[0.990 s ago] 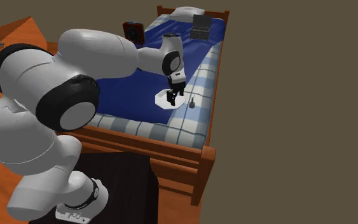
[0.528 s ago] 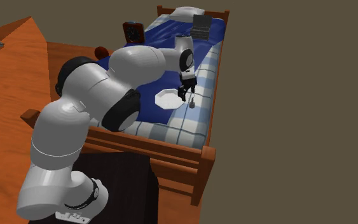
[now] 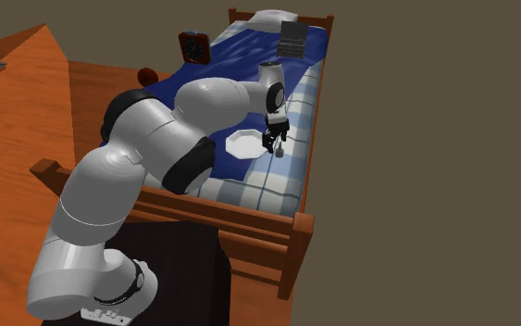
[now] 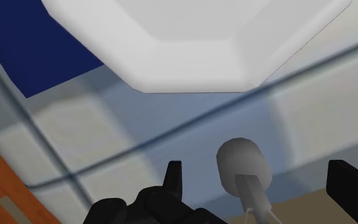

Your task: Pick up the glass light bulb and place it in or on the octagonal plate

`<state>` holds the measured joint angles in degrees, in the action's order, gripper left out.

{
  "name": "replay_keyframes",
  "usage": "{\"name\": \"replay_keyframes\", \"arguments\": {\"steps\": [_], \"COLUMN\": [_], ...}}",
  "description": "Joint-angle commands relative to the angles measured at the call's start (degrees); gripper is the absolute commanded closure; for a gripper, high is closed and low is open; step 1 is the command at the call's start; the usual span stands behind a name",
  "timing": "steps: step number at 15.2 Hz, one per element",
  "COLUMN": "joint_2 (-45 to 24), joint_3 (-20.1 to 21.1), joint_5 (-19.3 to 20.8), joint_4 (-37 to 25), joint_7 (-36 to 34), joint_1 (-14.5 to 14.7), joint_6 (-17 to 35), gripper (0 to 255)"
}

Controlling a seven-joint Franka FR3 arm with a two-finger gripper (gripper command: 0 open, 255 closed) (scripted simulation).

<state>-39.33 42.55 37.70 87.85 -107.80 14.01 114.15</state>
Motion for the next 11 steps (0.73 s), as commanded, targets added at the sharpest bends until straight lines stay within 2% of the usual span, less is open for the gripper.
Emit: {"name": "replay_keyframes", "arguments": {"steps": [1, 8, 9, 11], "joint_2": [-0.4, -0.4, -0.4, -0.4], "joint_3": [-0.2, -0.3, -0.3, -0.3], "joint_5": [0.3, 0.3, 0.3, 0.3], "joint_4": [0.4, 0.4, 0.4, 0.4], "joint_7": [-0.2, -0.2, -0.2, -0.2], "joint_1": [0.0, 0.0, 0.0, 0.0], "joint_6": [0.7, 0.7, 0.7, 0.7], "gripper": [0, 0, 255, 255]}}
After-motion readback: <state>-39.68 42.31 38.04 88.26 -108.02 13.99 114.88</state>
